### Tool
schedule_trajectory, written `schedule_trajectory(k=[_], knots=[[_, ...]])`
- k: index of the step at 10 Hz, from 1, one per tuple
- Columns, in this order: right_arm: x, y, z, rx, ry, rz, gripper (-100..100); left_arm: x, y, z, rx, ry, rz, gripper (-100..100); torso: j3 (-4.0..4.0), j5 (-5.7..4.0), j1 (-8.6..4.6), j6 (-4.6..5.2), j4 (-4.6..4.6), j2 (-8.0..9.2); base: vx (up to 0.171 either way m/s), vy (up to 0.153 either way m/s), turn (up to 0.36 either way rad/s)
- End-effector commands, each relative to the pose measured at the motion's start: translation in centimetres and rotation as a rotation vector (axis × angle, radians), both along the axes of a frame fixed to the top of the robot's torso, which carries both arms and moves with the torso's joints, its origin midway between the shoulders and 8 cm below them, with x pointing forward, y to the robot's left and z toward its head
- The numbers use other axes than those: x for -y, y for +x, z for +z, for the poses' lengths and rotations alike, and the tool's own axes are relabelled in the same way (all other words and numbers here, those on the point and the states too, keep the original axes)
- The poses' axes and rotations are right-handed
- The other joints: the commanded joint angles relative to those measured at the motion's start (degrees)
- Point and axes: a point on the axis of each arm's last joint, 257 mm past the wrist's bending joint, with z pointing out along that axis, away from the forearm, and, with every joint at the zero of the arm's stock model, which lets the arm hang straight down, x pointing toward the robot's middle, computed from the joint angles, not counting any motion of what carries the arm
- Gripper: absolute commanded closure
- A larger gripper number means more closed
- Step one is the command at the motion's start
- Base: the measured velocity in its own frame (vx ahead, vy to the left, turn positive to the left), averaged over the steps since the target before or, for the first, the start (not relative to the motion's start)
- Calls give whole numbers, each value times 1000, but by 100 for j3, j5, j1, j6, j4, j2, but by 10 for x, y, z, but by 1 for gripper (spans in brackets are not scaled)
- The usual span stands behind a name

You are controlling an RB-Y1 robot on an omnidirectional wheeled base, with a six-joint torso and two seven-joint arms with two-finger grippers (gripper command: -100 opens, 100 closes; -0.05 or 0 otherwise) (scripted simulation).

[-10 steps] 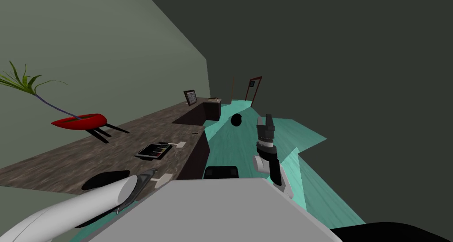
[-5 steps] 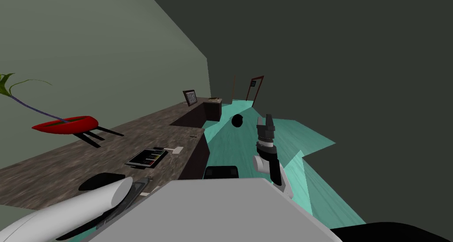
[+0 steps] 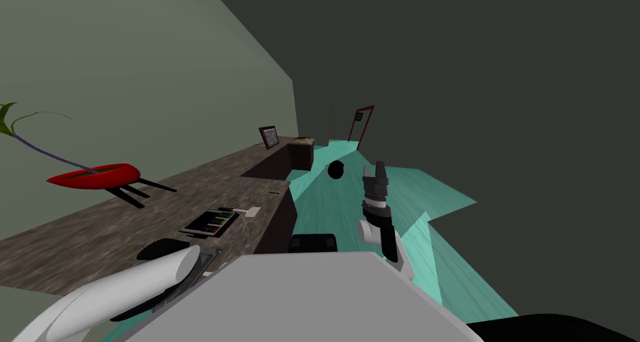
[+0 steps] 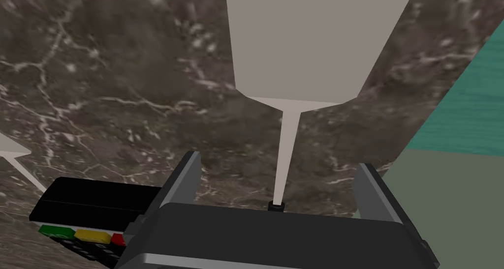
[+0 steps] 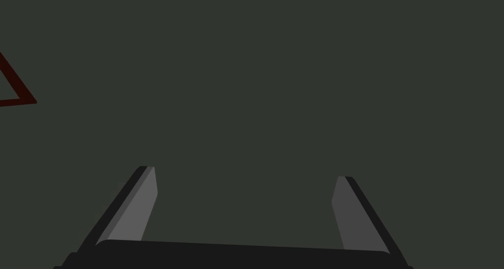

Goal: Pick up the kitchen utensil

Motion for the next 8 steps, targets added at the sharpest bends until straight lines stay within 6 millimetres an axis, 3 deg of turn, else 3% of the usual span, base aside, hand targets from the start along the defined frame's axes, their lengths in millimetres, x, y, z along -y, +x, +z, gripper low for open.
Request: schedule_trajectory(k=[1, 3, 4, 8], knots=[[0, 0, 0, 0, 0, 0, 0, 5, 5, -5, 1, 1, -1, -100, 0, 0, 0, 0, 0, 0, -37, 49, 3], [0, 0, 0, 0, 0, 0, 0, 7, 7, -7, 1, 1, -2, -100, 0, 0, -1, 0, 0, -1, -23, 32, 2], [0, 0, 0, 0, 0, 0, 0, 7, 7, -7, 1, 1, -2, 100, -3, -2, -10, 0, -1, -6, 0, 0, 0], [0, 0, 0, 0, 0, 0, 0, 7, 7, -7, 0, 2, -2, 100, -9, -2, -16, 2, -3, -16, 0, 0, 0]])
